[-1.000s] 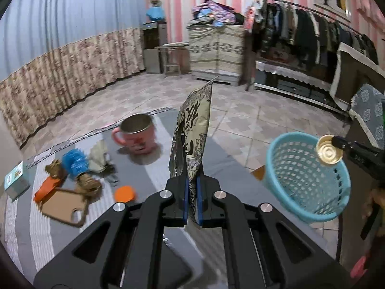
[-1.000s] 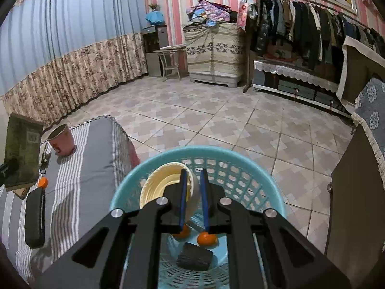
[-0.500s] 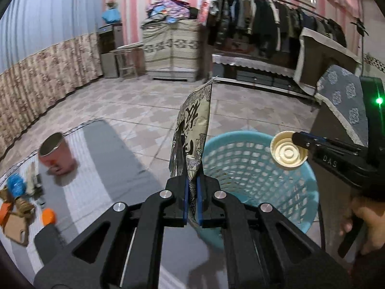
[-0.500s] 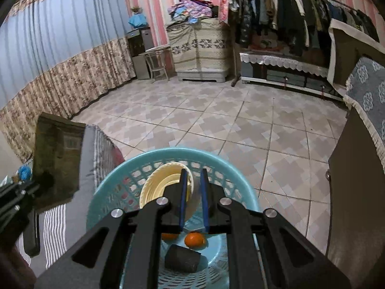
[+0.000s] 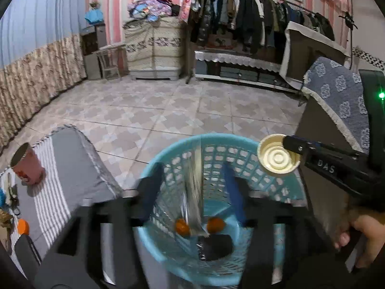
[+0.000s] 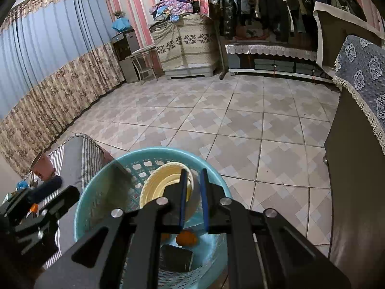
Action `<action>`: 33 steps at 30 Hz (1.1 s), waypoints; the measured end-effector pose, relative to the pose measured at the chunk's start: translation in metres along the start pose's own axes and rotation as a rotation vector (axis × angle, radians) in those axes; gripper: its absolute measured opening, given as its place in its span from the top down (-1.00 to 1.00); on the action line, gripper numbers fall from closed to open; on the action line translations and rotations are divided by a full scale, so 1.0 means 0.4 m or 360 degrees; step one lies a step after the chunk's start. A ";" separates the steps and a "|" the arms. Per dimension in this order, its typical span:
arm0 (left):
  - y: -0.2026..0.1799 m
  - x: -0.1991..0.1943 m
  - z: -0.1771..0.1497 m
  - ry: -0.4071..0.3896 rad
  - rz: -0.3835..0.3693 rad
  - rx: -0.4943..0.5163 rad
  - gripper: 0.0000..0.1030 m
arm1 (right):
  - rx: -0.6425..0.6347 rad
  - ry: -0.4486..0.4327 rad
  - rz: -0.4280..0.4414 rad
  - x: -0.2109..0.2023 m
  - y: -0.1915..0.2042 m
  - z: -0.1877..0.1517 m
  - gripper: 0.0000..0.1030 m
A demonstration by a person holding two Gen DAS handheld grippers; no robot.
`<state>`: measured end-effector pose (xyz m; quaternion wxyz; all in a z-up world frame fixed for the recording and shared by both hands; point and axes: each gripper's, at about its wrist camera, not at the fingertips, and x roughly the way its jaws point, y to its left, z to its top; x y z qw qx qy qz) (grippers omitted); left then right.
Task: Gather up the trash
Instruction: 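Release the snack bag and cream lid into the basket with both grippers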
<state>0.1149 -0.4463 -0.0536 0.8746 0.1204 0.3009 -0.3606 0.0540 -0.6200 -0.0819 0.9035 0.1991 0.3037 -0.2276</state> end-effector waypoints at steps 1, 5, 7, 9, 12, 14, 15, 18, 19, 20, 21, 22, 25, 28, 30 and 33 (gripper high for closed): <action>0.007 -0.002 -0.002 0.0000 0.0006 -0.0002 -0.15 | -0.0001 0.0001 -0.0002 0.001 0.001 -0.001 0.78; 0.053 -0.023 -0.004 -0.0031 0.0138 -0.0042 -0.51 | -0.0007 0.0004 0.0006 0.004 0.005 -0.003 0.78; 0.082 -0.042 -0.008 -0.0058 0.0197 -0.0095 -0.66 | -0.0016 0.0011 0.0017 0.006 0.016 -0.008 0.78; 0.113 -0.059 -0.007 -0.0077 0.0261 -0.0137 -0.75 | -0.0028 0.0017 0.0029 0.010 0.028 -0.012 0.78; 0.155 -0.087 -0.013 -0.0109 0.0355 -0.0192 -0.85 | -0.0044 0.0030 0.0047 0.016 0.049 -0.020 0.78; 0.175 -0.106 -0.018 -0.0127 0.0395 -0.0220 -0.89 | -0.0063 0.0034 0.0046 0.020 0.065 -0.022 0.77; 0.186 -0.114 -0.021 -0.0132 0.0407 -0.0237 -0.89 | -0.0069 0.0035 0.0044 0.022 0.072 -0.023 0.76; 0.217 -0.133 -0.027 -0.0140 0.0437 -0.0266 -0.89 | -0.0080 0.0042 0.0054 0.030 0.094 -0.025 0.69; 0.227 -0.140 -0.030 -0.0146 0.0451 -0.0275 -0.89 | -0.0089 0.0047 0.0052 0.031 0.098 -0.027 0.67; 0.233 -0.144 -0.030 -0.0146 0.0458 -0.0282 -0.89 | -0.0106 0.0051 0.0052 0.033 0.106 -0.030 0.52; 0.244 -0.151 -0.035 -0.0144 0.0463 -0.0293 -0.89 | -0.0117 0.0057 0.0051 0.036 0.113 -0.030 0.38; 0.255 -0.158 -0.040 -0.0141 0.0469 -0.0302 -0.89 | -0.0127 0.0054 0.0051 0.036 0.119 -0.033 0.09; 0.285 -0.177 -0.048 -0.0144 0.0496 -0.0319 -0.89 | -0.0154 0.0038 0.0023 0.031 0.131 -0.032 -0.18; 0.322 -0.202 -0.063 -0.0147 0.0516 -0.0357 -0.89 | -0.0156 0.0010 0.0019 0.023 0.137 -0.032 -0.52; 0.346 -0.220 -0.075 -0.0150 0.0533 -0.0380 -0.89 | -0.0206 -0.0022 -0.0023 0.014 0.156 -0.035 -0.57; 0.396 -0.257 -0.099 -0.0161 0.0592 -0.0400 -0.89 | -0.0278 -0.0068 -0.0070 0.000 0.183 -0.034 -0.72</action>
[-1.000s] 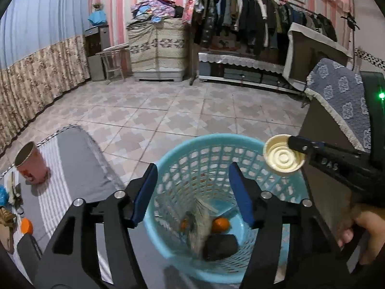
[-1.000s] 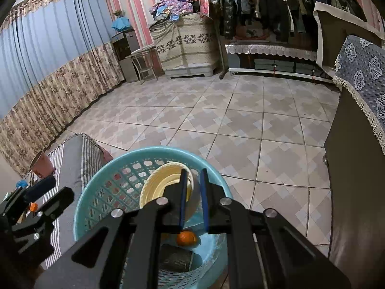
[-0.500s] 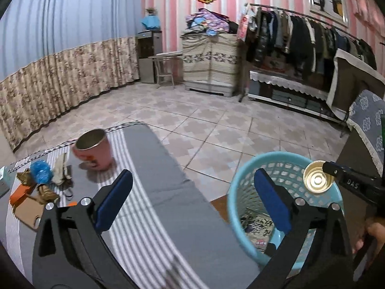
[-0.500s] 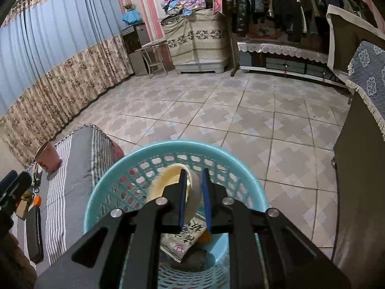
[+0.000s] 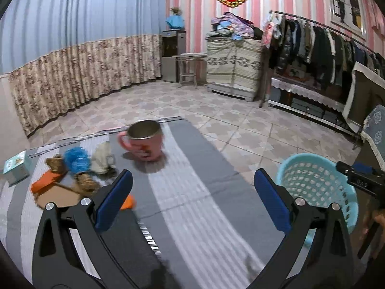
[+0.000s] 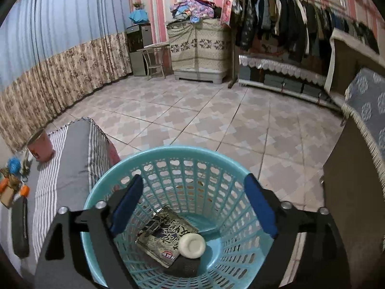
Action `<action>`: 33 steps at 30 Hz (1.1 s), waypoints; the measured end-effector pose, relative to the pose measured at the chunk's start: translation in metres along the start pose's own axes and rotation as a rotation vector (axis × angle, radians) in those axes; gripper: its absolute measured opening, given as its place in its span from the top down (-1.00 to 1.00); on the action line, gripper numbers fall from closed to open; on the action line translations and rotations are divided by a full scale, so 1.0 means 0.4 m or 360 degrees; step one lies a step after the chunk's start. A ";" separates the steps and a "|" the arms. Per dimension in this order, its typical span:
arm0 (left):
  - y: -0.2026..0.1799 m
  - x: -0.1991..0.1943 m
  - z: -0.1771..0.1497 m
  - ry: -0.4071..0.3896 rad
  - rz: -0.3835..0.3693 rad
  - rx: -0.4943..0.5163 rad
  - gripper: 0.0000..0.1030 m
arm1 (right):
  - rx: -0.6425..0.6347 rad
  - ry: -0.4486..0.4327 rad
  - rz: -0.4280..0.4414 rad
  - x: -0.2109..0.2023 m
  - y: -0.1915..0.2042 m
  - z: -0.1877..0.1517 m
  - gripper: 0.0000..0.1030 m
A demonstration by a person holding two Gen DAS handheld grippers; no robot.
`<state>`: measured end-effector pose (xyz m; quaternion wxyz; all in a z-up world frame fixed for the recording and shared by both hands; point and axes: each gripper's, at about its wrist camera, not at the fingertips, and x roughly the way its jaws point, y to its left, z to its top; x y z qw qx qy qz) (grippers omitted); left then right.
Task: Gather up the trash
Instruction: 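Release the snack bag and cream lid into the basket with both grippers, then grasp the orange round lid with the right gripper while the left gripper moves toward the orange bag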
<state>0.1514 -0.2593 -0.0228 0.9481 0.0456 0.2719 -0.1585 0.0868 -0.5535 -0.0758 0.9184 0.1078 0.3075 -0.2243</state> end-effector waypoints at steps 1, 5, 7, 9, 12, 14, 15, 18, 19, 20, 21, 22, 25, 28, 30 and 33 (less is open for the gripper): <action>0.027 -0.009 -0.004 -0.0005 0.0025 -0.0014 -0.89 | -0.0020 -0.0019 -0.0003 -0.005 0.011 0.001 -0.75; 0.135 -0.037 -0.016 -0.0008 0.0105 -0.0077 -0.89 | -0.0108 -0.0069 0.0025 -0.036 0.083 -0.004 -0.76; 0.193 -0.051 -0.027 -0.0009 0.0157 -0.0098 -0.89 | -0.0146 -0.0095 0.0069 -0.060 0.128 -0.009 -0.76; 0.257 -0.064 -0.041 -0.0003 0.0211 -0.0111 -0.90 | -0.0167 -0.0119 0.0137 -0.084 0.177 -0.015 -0.80; 0.353 -0.084 -0.067 0.0014 0.0278 -0.0164 -0.90 | -0.0207 -0.0123 0.0206 -0.108 0.251 -0.025 -0.81; 0.412 -0.095 -0.081 0.0032 0.0323 -0.0188 -0.90 | -0.0246 -0.0119 0.0268 -0.122 0.313 -0.031 -0.81; 0.440 -0.101 -0.089 0.0035 0.0351 -0.0195 -0.90 | -0.0266 -0.0117 0.0301 -0.126 0.342 -0.035 -0.81; 0.502 -0.111 -0.102 0.0049 0.0418 -0.0209 -0.90 | -0.0346 -0.0098 0.0367 -0.140 0.443 -0.036 -0.81; 0.524 -0.114 -0.104 0.0054 0.0442 -0.0216 -0.90 | -0.0354 -0.0092 0.0379 -0.140 0.466 -0.036 -0.81; 0.543 -0.116 -0.106 0.0057 0.0470 -0.0221 -0.90 | -0.0350 -0.0071 0.0406 -0.141 0.501 -0.035 -0.81; 0.558 -0.118 -0.107 0.0054 0.0493 -0.0223 -0.90 | -0.0343 -0.0045 0.0447 -0.139 0.538 -0.035 -0.81; 0.571 -0.120 -0.109 0.0053 0.0510 -0.0223 -0.90 | -0.0341 -0.0033 0.0474 -0.140 0.563 -0.038 -0.81; 0.617 -0.126 -0.115 0.0050 0.0564 -0.0237 -0.90 | -0.0371 -0.0002 0.0533 -0.137 0.670 -0.054 -0.81; 0.656 -0.124 -0.127 0.0057 0.0582 -0.0279 -0.90 | -0.0433 0.0028 0.0553 -0.118 0.761 -0.076 -0.81; 0.685 -0.118 -0.134 0.0069 0.0596 -0.0301 -0.90 | -0.0478 0.0059 0.0534 -0.092 0.819 -0.096 -0.81; 0.719 -0.108 -0.141 0.0086 0.0602 -0.0310 -0.90 | -0.0503 0.0117 0.0540 -0.050 0.858 -0.120 -0.81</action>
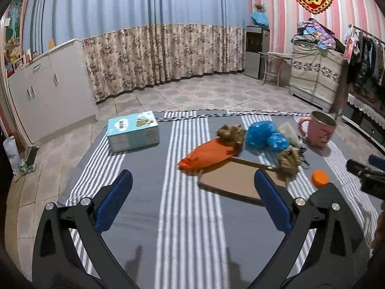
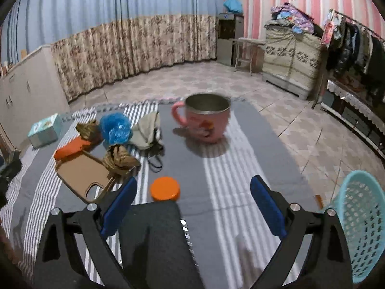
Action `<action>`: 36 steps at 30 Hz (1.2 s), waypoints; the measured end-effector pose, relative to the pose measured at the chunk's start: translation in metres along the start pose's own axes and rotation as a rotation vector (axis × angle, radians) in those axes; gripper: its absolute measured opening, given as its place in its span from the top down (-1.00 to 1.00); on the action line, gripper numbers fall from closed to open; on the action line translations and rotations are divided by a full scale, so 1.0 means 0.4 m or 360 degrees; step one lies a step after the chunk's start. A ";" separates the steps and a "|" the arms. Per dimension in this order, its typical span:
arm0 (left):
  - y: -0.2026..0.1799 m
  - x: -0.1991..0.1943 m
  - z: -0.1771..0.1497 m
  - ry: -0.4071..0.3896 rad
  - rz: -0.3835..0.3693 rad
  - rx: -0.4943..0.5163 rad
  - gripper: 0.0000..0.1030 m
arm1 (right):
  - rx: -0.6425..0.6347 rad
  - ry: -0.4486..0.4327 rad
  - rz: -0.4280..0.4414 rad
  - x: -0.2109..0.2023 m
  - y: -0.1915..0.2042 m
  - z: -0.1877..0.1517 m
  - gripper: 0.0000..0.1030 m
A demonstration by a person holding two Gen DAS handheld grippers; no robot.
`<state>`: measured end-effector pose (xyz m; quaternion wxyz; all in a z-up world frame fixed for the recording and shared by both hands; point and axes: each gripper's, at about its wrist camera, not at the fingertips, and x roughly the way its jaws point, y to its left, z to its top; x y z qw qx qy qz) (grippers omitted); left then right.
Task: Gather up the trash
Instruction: 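Grasp the orange round lid with the right gripper while the left gripper moves toward the orange bag, then grasp the orange plastic bag with the left gripper and lift it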
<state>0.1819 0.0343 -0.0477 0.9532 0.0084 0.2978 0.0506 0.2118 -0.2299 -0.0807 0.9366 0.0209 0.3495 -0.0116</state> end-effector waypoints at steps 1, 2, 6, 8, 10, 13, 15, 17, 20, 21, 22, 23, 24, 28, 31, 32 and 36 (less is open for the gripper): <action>0.006 0.007 -0.001 0.0004 -0.0004 0.0002 -0.90 | -0.0011 0.0026 0.0001 0.023 0.010 -0.008 -0.81; 0.016 0.017 -0.003 0.0009 -0.0013 0.0004 -0.90 | -0.0021 0.0046 -0.0005 0.038 0.018 -0.013 -0.81; 0.038 0.062 -0.021 0.0051 -0.0003 -0.0020 -0.90 | -0.0058 0.0155 -0.0014 0.091 0.037 -0.022 -0.81; 0.047 0.085 -0.030 0.0083 -0.0010 -0.0060 -0.90 | -0.0085 0.0161 0.0000 0.101 0.048 -0.013 -0.81; 0.056 0.104 -0.042 0.0099 -0.0023 -0.0090 -0.90 | -0.0118 0.0202 -0.0027 0.117 0.057 -0.003 -0.80; 0.054 0.122 -0.056 0.0131 -0.0024 -0.0080 -0.90 | -0.0109 0.0254 -0.0004 0.135 0.057 0.004 -0.76; 0.050 0.125 -0.061 0.0131 -0.0023 -0.0072 -0.90 | -0.0118 0.0295 0.0010 0.147 0.063 0.005 -0.59; 0.047 0.125 -0.063 0.0132 -0.0017 -0.0070 -0.90 | -0.0134 0.0331 0.0017 0.160 0.070 0.001 -0.37; 0.040 0.128 -0.067 0.0139 -0.0013 -0.0050 -0.90 | -0.0151 0.0365 0.0059 0.173 0.080 -0.002 -0.10; 0.037 0.131 -0.068 0.0145 -0.0013 -0.0041 -0.90 | -0.0152 0.0364 0.0073 0.172 0.081 -0.002 -0.08; 0.034 0.134 -0.069 0.0151 -0.0011 -0.0034 -0.90 | -0.0153 0.0365 0.0094 0.172 0.082 -0.002 0.02; 0.033 0.135 -0.069 0.0157 -0.0009 -0.0030 -0.90 | -0.0148 0.0363 0.0117 0.171 0.082 -0.003 0.12; 0.033 0.136 -0.070 0.0161 -0.0010 -0.0029 -0.90 | -0.0127 0.0362 0.0140 0.171 0.082 -0.002 0.22; 0.032 0.141 -0.065 0.0179 -0.0008 -0.0019 -0.90 | -0.0087 0.0337 0.0190 0.165 0.075 -0.004 0.23; 0.016 0.155 -0.041 0.0198 -0.0019 0.0021 -0.90 | -0.0019 0.0280 0.0210 0.158 0.055 0.002 0.23; 0.009 0.162 -0.033 0.0207 -0.0023 0.0037 -0.90 | 0.0005 0.0253 0.0214 0.152 0.044 0.005 0.23; -0.027 0.224 0.011 0.0239 -0.0039 0.0124 -0.89 | 0.0037 0.0189 0.0180 0.138 0.021 0.006 0.23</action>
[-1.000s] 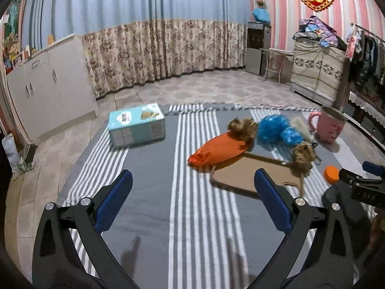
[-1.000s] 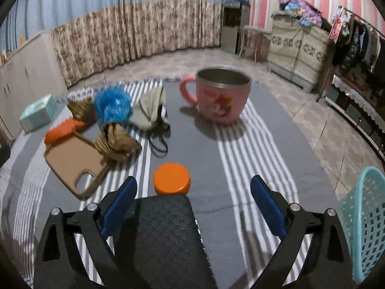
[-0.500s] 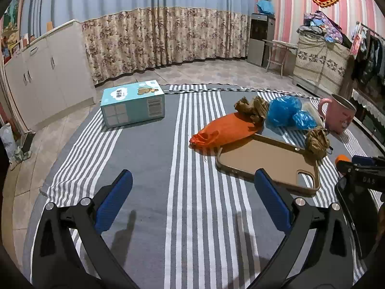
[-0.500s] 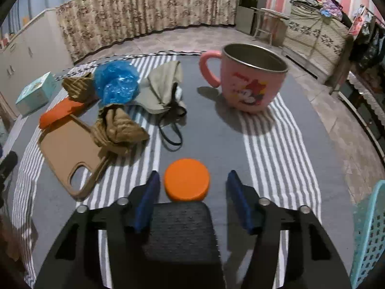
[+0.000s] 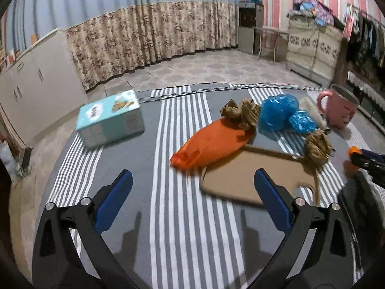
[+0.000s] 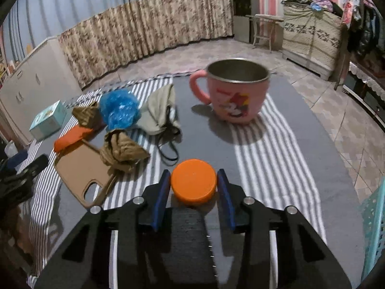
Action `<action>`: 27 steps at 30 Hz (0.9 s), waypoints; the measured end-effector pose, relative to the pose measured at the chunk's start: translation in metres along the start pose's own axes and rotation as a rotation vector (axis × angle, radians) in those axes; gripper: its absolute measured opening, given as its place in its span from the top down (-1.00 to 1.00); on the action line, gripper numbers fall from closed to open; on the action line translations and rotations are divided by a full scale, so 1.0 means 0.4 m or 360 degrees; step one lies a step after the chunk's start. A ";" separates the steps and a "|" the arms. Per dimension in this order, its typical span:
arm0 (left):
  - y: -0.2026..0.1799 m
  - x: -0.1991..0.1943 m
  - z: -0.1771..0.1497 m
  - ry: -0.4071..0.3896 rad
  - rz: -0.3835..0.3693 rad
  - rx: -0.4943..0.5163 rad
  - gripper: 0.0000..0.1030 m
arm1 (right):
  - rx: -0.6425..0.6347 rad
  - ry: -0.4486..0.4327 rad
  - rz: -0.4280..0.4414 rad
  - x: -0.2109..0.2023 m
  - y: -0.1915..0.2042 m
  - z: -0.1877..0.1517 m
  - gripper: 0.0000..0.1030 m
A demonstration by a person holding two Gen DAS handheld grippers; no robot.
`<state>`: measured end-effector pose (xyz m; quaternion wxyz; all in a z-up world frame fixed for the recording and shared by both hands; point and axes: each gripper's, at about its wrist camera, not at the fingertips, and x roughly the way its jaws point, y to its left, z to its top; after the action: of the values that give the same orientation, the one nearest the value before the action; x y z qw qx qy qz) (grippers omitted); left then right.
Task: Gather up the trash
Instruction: 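Grasp the orange plastic bag with the left gripper and lift it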
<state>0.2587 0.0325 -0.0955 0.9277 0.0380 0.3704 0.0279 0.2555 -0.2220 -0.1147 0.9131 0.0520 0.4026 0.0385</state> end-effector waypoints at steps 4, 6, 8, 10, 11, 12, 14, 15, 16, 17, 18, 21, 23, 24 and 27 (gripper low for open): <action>-0.005 0.054 0.038 0.0047 -0.0072 -0.0032 -0.88 | 0.0014 -0.0021 -0.0020 -0.004 -0.021 0.000 0.22; -0.005 0.078 0.050 0.0054 -0.0085 -0.0048 -0.86 | 0.0035 -0.0023 -0.0012 -0.004 -0.030 0.001 0.22; -0.010 0.105 0.058 0.0097 -0.0099 -0.0033 -0.65 | 0.0043 -0.0021 -0.0010 0.000 -0.035 0.001 0.22; -0.021 0.130 0.060 0.0148 -0.0138 0.0005 -0.38 | 0.0046 -0.0012 -0.0005 0.006 -0.037 -0.003 0.23; -0.027 0.140 0.059 0.0164 -0.0139 0.0022 -0.31 | 0.0044 -0.0012 -0.0006 0.004 -0.037 -0.007 0.23; -0.031 0.143 0.059 0.0158 -0.0127 0.0034 -0.26 | 0.0044 -0.0008 -0.0005 0.006 -0.040 -0.011 0.23; -0.031 0.140 0.062 0.0139 -0.0131 0.0038 0.21 | 0.0046 -0.0013 -0.0002 0.005 -0.040 -0.011 0.23; -0.029 0.135 0.061 0.0130 -0.0141 0.0034 0.32 | 0.0048 -0.0016 0.0000 0.008 -0.039 -0.011 0.23; -0.026 0.132 0.060 0.0124 -0.0154 0.0031 0.56 | 0.0051 -0.0017 0.0005 0.010 -0.040 -0.012 0.23; -0.023 0.129 0.059 0.0121 -0.0159 0.0026 0.71 | 0.0056 -0.0017 0.0008 0.013 -0.039 -0.015 0.23; -0.019 0.126 0.058 0.0117 -0.0157 0.0022 0.72 | 0.0061 -0.0016 0.0010 0.015 -0.041 -0.017 0.23; 0.000 0.110 0.055 0.0085 -0.0163 -0.0008 0.82 | 0.0073 -0.0018 0.0021 0.016 -0.048 -0.019 0.23; 0.008 0.095 0.054 0.0066 -0.0172 -0.0020 0.85 | 0.0075 -0.0021 0.0025 0.015 -0.048 -0.019 0.23; 0.011 0.083 0.052 0.0051 -0.0162 -0.0016 0.85 | 0.0077 -0.0023 0.0027 0.016 -0.049 -0.019 0.23; 0.014 0.039 0.051 0.0006 -0.0126 -0.0006 0.85 | 0.0077 -0.0024 0.0027 0.016 -0.049 -0.019 0.23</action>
<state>0.2839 0.0384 -0.0907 0.9275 0.0216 0.3732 -0.0081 0.2547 -0.2400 -0.1270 0.9143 0.0777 0.3960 0.0360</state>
